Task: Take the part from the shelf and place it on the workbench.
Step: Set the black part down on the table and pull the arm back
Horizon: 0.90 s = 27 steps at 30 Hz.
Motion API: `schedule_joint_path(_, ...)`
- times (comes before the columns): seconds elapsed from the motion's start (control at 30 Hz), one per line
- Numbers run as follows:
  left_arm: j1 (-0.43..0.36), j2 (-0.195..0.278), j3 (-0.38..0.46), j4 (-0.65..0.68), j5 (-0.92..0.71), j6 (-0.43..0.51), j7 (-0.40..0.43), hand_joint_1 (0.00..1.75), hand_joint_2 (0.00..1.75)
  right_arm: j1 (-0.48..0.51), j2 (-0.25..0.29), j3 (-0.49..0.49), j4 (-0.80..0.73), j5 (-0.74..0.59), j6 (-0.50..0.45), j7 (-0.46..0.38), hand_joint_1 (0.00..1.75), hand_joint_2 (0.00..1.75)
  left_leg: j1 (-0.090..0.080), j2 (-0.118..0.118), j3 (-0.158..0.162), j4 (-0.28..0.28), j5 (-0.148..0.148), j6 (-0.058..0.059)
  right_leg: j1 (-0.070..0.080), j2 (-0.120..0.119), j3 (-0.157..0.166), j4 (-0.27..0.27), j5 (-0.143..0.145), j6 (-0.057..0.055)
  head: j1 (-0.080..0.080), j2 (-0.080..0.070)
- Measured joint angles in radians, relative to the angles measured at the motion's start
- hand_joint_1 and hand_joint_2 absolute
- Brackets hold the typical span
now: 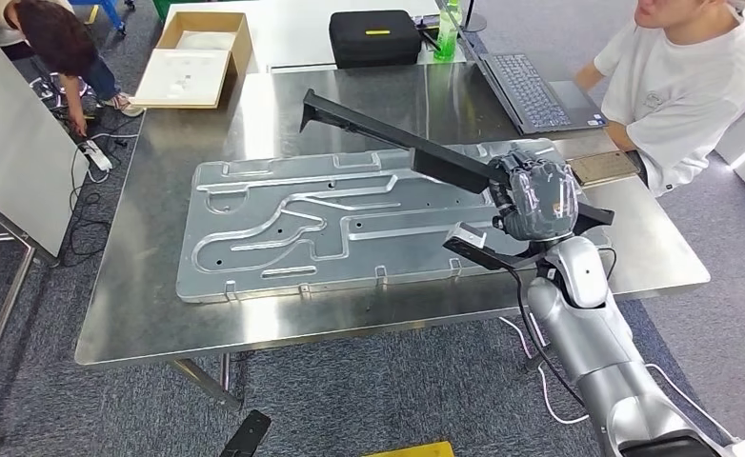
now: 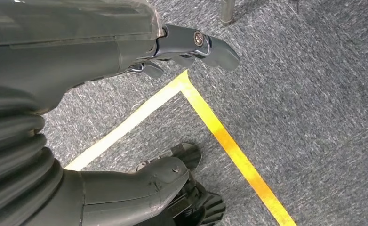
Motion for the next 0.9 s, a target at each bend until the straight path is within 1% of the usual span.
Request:
schedule_joint_path(0.03, 0.0, 0.0, 0.0, 0.0, 0.0, 0.0, 0.0, 0.0, 1.75, -0.004, -0.006, 0.0, 0.006, 0.002, 0.0, 0.0, 1.75, 1.75, 0.0, 0.0, 0.001, 0.001, -0.002, -0.002, -0.002, -0.003, 0.032, -0.068, 0.037, -0.001, 0.0, 0.0)
schedule_joint_path(0.07, -0.001, -0.001, 0.0, 0.0, 0.0, -0.001, 0.0, 0.0, 1.75, -0.008, -0.01, 0.0, 0.01, 0.002, -0.001, 0.0, 1.75, 1.75, -0.002, 0.001, 0.001, 0.002, -0.003, -0.006, -0.001, -0.006, 0.065, -0.136, 0.063, -0.002, 0.0, 0.0)
schedule_joint_path(0.1, -0.002, -0.001, 0.0, 0.0, 0.0, -0.001, 0.0, 0.0, 1.75, -0.013, -0.012, 0.0, 0.014, 0.004, -0.002, 0.0, 1.75, 1.75, -0.004, 0.001, 0.0, 0.002, -0.005, -0.01, 0.001, -0.008, 0.09, -0.19, 0.081, -0.006, 0.0, 0.0)
schedule_joint_path(0.13, -0.003, -0.001, 0.0, 0.0, 0.0, -0.001, 0.0, 0.0, 1.75, -0.016, -0.014, 0.0, 0.017, 0.01, -0.003, 0.001, 1.75, 1.75, -0.005, 0.002, -0.001, 0.003, -0.005, -0.015, 0.004, -0.009, 0.103, -0.221, 0.086, -0.01, 0.0, 0.0)
schedule_joint_path(0.17, -0.003, -0.001, 0.0, 0.0, 0.0, -0.002, 0.0, 0.0, 1.75, -0.018, -0.017, 0.0, 0.02, 0.024, -0.003, 0.002, 1.75, 1.75, -0.007, 0.003, -0.001, 0.001, -0.005, -0.02, 0.007, -0.009, 0.105, -0.227, 0.083, -0.015, -0.001, 0.0)
schedule_joint_path(0.23, -0.004, -0.001, -0.001, 0.0, -0.001, -0.005, -0.001, 0.0, 1.75, -0.024, -0.028, 0.0, 0.029, 0.067, -0.001, 0.007, 1.75, 1.75, -0.006, 0.004, -0.002, 0.001, -0.007, -0.03, 0.007, -0.007, 0.105, -0.231, 0.085, -0.026, -0.001, 0.0)
schedule_joint_path(0.27, -0.004, -0.001, -0.001, 0.0, -0.001, -0.006, -0.002, 0.0, 1.75, -0.03, -0.035, 0.0, 0.035, 0.087, 0.002, 0.009, 1.75, 1.75, -0.005, 0.003, -0.006, 0.012, -0.016, -0.034, 0.006, -0.008, 0.106, -0.234, 0.086, -0.034, -0.001, 0.0)
schedule_joint_path(0.3, -0.004, -0.001, -0.001, 0.0, -0.002, -0.006, -0.003, 0.0, 1.75, -0.038, -0.042, 0.001, 0.042, 0.102, 0.004, 0.01, 1.75, 1.75, -0.004, 0.003, -0.018, 0.04, -0.036, -0.037, 0.004, -0.008, 0.108, -0.237, 0.088, -0.041, -0.001, 0.0)
schedule_joint_path(0.33, -0.005, -0.001, -0.001, 0.0, -0.002, -0.007, -0.005, 0.0, 1.75, -0.047, -0.048, 0.001, 0.051, 0.111, 0.006, 0.011, 1.75, 1.75, -0.003, 0.002, -0.04, 0.089, -0.064, -0.039, 0.004, -0.008, 0.11, -0.238, 0.088, -0.047, -0.001, 0.0)
schedule_joint_path(0.4, -0.003, -0.001, -0.001, 0.0, -0.002, -0.008, -0.01, 0.0, 1.75, -0.064, -0.059, 0.001, 0.076, 0.121, 0.006, 0.016, 1.75, 1.75, -0.003, 0.002, -0.103, 0.225, -0.124, -0.039, 0.009, -0.007, 0.11, -0.238, 0.086, -0.053, -0.001, 0.0)
schedule_joint_path(0.43, -0.002, -0.001, -0.001, 0.0, -0.002, -0.008, -0.012, 0.0, 1.75, -0.069, -0.065, 0.001, 0.089, 0.125, 0.005, 0.019, 1.75, 1.75, -0.003, 0.002, -0.128, 0.274, -0.137, -0.039, 0.011, -0.006, 0.111, -0.237, 0.086, -0.055, -0.001, 0.0)
schedule_joint_path(0.47, -0.001, -0.001, -0.001, 0.0, -0.002, -0.008, -0.014, 0.0, 1.75, -0.073, -0.07, 0.001, 0.1, 0.129, 0.004, 0.022, 1.75, 1.75, -0.003, 0.002, -0.136, 0.289, -0.131, -0.037, 0.014, -0.005, 0.112, -0.236, 0.085, -0.056, -0.001, 0.0)
schedule_joint_path(0.5, 0.0, -0.001, -0.001, 0.0, -0.002, -0.008, -0.016, 0.0, 1.75, -0.074, -0.075, 0.001, 0.109, 0.134, 0.002, 0.025, 1.75, 1.75, -0.003, 0.002, -0.125, 0.264, -0.107, -0.035, 0.015, -0.003, 0.113, -0.235, 0.084, -0.056, -0.001, 0.0)
schedule_joint_path(0.53, 0.0, -0.001, -0.001, 0.0, -0.003, -0.008, -0.017, 0.0, 1.75, -0.076, -0.079, 0.001, 0.116, 0.138, 0.002, 0.028, 1.75, 1.75, -0.004, 0.001, -0.098, 0.205, -0.071, -0.03, 0.016, -0.001, 0.114, -0.233, 0.083, -0.056, -0.001, 0.0)
schedule_joint_path(0.57, -0.001, -0.001, -0.001, 0.0, -0.005, -0.008, -0.019, 0.0, 1.75, -0.078, -0.082, 0.001, 0.121, 0.142, 0.001, 0.032, 1.31, 1.75, -0.005, -0.001, -0.066, 0.136, -0.04, -0.024, 0.017, 0.001, 0.114, -0.231, 0.082, -0.055, -0.001, 0.0)
schedule_joint_path(0.6, -0.002, -0.001, -0.002, 0.0, -0.006, -0.006, -0.02, 0.0, 1.75, -0.081, -0.086, 0.001, 0.127, 0.144, 0.0, 0.038, 0.87, 1.75, -0.007, -0.002, -0.037, 0.074, -0.018, -0.019, 0.019, 0.003, 0.112, -0.228, 0.08, -0.053, -0.001, 0.0)
schedule_joint_path(0.63, -0.003, -0.001, -0.003, 0.0, -0.008, -0.005, -0.022, 0.0, 1.75, -0.084, -0.09, 0.001, 0.133, 0.143, 0.0, 0.044, 0.44, 1.75, -0.009, -0.004, -0.019, 0.034, -0.008, -0.016, 0.019, 0.004, 0.109, -0.225, 0.08, -0.049, -0.001, 0.0)
schedule_joint_path(0.67, -0.003, 0.0, -0.005, 0.0, -0.011, -0.002, -0.022, 0.0, 1.75, -0.086, -0.093, 0.001, 0.138, 0.14, -0.001, 0.049, 0.0, 1.75, -0.011, -0.005, -0.012, 0.016, -0.008, -0.014, 0.018, 0.005, 0.107, -0.225, 0.081, -0.044, -0.001, 0.0)
schedule_joint_path(0.7, -0.002, -0.001, -0.007, 0.0, -0.015, 0.001, -0.023, 0.0, 1.75, -0.089, -0.097, 0.001, 0.144, 0.136, -0.001, 0.053, 0.0, 1.75, -0.012, -0.005, -0.009, 0.01, -0.007, -0.013, 0.018, 0.005, 0.105, -0.225, 0.082, -0.039, -0.001, 0.0)
schedule_joint_path(0.73, -0.002, -0.001, -0.009, 0.0, -0.018, 0.005, -0.023, 0.0, 1.75, -0.09, -0.101, 0.001, 0.15, 0.13, 0.0, 0.055, 0.0, 1.75, -0.011, -0.005, -0.007, 0.006, -0.003, -0.009, 0.016, 0.005, 0.106, -0.226, 0.082, -0.033, -0.001, 0.0)
schedule_joint_path(0.77, -0.002, -0.001, -0.012, 0.0, -0.02, 0.008, -0.023, 0.0, 1.75, -0.091, -0.105, 0.0, 0.156, 0.123, 0.001, 0.055, 0.0, 1.75, -0.009, -0.004, -0.004, 0.0, 0.001, -0.005, 0.015, 0.004, 0.104, -0.221, 0.076, -0.028, -0.001, 0.0)
schedule_joint_path(0.8, -0.002, -0.001, -0.015, 0.0, -0.021, 0.009, -0.023, 0.0, 1.75, -0.094, -0.11, -0.002, 0.163, 0.112, 0.004, 0.056, 0.0, 1.75, -0.006, -0.004, -0.001, -0.006, 0.005, 0.0, 0.014, 0.003, 0.096, -0.201, 0.062, -0.022, -0.001, 0.0)
schedule_joint_path(0.83, -0.003, -0.001, -0.016, 0.0, -0.019, 0.009, -0.024, 0.0, 1.75, -0.097, -0.114, -0.004, 0.171, 0.099, 0.009, 0.056, 0.0, 1.75, -0.004, -0.004, 0.001, -0.011, 0.008, 0.003, 0.012, 0.002, 0.079, -0.162, 0.038, -0.017, 0.0, 0.0)
schedule_joint_path(0.9, -0.003, -0.001, -0.017, 0.0, -0.015, 0.007, -0.023, 0.0, 1.75, -0.103, -0.12, -0.014, 0.191, 0.069, 0.024, 0.057, 0.0, 1.75, -0.004, -0.003, 0.001, -0.012, 0.009, 0.005, 0.007, 0.001, 0.018, -0.035, -0.022, -0.007, 0.0, 0.0)
